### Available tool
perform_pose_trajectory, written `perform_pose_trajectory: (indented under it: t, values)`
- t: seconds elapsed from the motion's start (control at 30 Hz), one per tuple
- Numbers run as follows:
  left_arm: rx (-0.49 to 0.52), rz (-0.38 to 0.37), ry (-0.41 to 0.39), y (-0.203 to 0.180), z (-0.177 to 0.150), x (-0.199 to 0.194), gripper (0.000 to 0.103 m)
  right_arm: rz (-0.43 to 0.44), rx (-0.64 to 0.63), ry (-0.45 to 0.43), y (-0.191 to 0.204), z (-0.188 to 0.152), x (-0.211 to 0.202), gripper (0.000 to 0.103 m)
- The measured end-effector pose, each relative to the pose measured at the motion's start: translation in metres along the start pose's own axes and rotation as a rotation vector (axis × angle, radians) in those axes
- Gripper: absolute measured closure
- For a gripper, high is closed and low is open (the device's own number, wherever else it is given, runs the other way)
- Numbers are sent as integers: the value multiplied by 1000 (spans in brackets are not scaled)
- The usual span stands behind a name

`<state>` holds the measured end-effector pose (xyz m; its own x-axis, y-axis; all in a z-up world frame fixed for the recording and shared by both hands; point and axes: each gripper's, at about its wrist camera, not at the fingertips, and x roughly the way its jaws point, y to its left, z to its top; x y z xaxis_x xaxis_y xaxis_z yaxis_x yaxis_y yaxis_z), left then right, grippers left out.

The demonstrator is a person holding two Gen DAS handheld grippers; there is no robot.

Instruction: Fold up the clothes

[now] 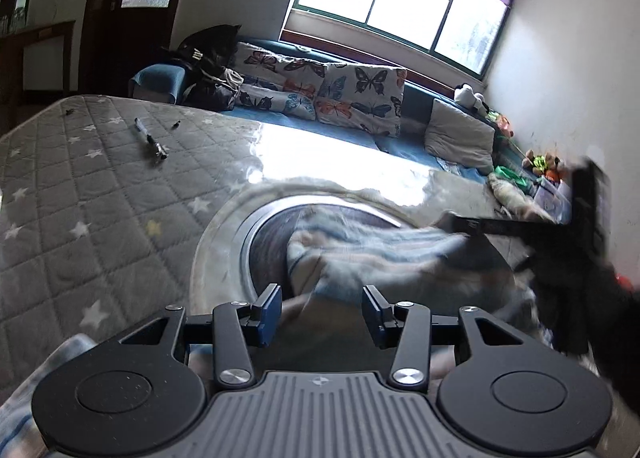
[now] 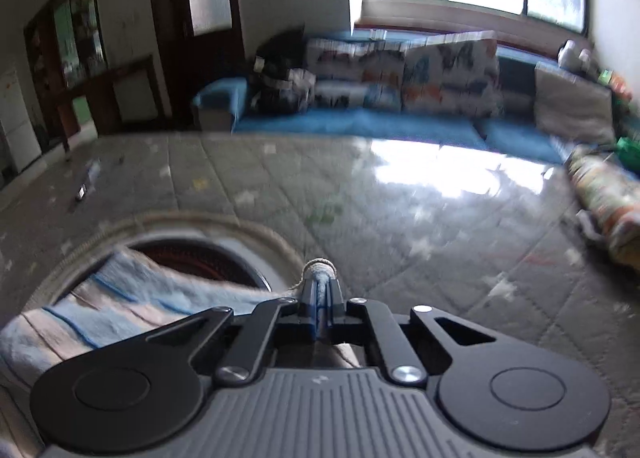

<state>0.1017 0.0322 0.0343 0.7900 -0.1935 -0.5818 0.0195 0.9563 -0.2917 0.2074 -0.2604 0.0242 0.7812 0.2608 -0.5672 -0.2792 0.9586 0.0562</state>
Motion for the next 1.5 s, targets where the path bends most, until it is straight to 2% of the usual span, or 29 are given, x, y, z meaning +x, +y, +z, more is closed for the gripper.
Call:
perform_pose_trajectory:
  t: [0.17,0.33,0.37,0.4,0.47,0.5,0.6,0.7,0.8,0.87,0.9,0.97,1.07,1.1,1.17,1.27,1.3,1.37,1.5]
  values:
    - [-35,-1,29,0,16,31,54,-13,21,-24,-4,-14,-18,100]
    - [-54,-9,78,-1,17,54,56,-37,68,-27,-14,-37,-46,99]
    - [-57,-16,82,0,16,58,62,-41,77,-20,-15,-41,-49,99]
    - [-60,-23,87,0,15,61,74,-44,84,-2,-17,-45,-47,99]
    - [-56,-47,88,-4,13,63,87,-51,95,33,-20,-51,-45,99]
    - [-45,-61,83,-8,11,63,92,-52,97,47,-21,-54,-43,98]
    - [31,-114,56,-23,5,54,94,-63,99,79,-22,-57,-37,95]
    - [122,-172,81,-40,-6,50,94,-70,81,89,-19,-56,-35,92]
    - [273,-209,85,-62,-28,42,94,-82,63,74,-15,-50,-39,88]
    - [349,-205,94,-74,-42,39,93,-38,42,55,-5,-44,-44,86]
    - [371,-207,104,-78,-47,39,90,-4,30,45,0,-41,-47,81]
    - [376,-219,119,-79,-52,41,88,63,5,24,12,-35,-53,74]
    - [365,-224,122,-78,-53,42,87,166,-34,-6,30,-26,-62,70]
    - [364,-226,123,-78,-52,41,87,198,-50,-9,37,-25,-61,65]
    - [361,-235,116,-75,-47,37,87,232,-90,14,51,-25,-55,64]
    - [365,-254,98,-69,-39,26,80,225,-126,74,62,-32,-38,65]
    - [367,-260,92,-66,-37,22,75,216,-116,106,61,-35,-31,65]
    - [361,-262,72,-60,-30,15,72,199,-95,164,57,-41,-18,67]
    - [248,-197,57,-47,-7,22,71,205,-81,176,47,-47,-13,68]
